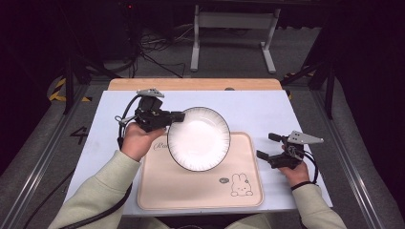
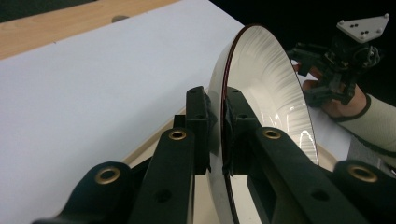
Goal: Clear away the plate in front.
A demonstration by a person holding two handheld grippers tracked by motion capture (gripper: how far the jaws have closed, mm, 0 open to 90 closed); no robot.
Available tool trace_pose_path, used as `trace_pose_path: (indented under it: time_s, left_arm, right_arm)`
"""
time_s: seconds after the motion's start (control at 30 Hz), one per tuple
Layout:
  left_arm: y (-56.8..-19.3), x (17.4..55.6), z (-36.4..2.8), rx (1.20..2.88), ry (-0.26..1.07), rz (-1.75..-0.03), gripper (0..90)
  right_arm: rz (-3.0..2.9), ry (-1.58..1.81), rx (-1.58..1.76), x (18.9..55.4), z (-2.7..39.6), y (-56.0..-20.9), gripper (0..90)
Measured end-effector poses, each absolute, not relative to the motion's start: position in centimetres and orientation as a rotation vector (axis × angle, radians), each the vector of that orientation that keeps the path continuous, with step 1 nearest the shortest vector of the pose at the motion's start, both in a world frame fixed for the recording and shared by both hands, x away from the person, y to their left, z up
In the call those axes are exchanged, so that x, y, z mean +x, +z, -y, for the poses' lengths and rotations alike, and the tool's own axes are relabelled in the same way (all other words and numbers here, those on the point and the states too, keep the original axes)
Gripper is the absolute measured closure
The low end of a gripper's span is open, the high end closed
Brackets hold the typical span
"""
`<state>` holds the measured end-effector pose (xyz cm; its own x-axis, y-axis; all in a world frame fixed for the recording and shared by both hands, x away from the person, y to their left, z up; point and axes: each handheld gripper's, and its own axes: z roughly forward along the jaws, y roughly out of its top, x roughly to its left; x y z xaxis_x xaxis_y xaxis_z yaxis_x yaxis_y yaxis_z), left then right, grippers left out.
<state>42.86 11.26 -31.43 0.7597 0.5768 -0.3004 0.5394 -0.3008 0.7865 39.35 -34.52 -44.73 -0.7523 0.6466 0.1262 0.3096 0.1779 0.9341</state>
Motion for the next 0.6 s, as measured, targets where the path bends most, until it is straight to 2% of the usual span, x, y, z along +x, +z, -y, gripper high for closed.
trace_pose_path:
  time_s: [0.6]
  left_arm:
    - [-34.2, 41.9, -10.2, 2.016, -0.014, -0.831, 82.3]
  right_arm:
    - [-2.166, 1.601, 0.908, 39.4, 34.5, -44.7, 0.1]
